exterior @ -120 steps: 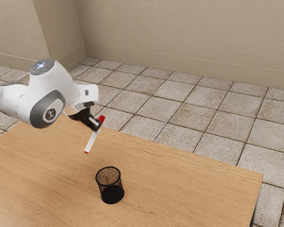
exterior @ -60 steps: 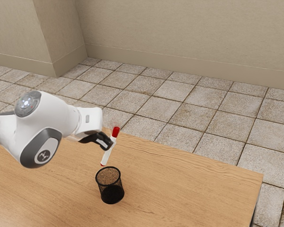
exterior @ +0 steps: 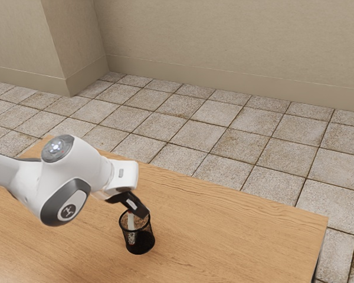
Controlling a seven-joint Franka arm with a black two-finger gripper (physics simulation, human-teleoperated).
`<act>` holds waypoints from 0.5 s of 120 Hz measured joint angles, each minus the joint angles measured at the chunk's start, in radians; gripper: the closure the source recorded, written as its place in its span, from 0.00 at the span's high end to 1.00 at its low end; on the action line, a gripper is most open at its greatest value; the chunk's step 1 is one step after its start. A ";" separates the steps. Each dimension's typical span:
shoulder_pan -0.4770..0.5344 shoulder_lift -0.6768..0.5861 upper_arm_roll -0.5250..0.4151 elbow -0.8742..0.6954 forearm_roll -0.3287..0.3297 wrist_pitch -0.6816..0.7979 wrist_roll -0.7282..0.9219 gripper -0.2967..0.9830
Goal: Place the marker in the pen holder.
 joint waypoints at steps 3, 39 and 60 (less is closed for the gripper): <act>0.001 0.002 0.001 0.008 0.000 -0.008 0.000 0.60; 0.008 0.190 0.089 0.776 0.032 -0.693 -0.021 0.73; -0.028 0.229 0.207 1.103 0.065 -1.142 -0.072 0.75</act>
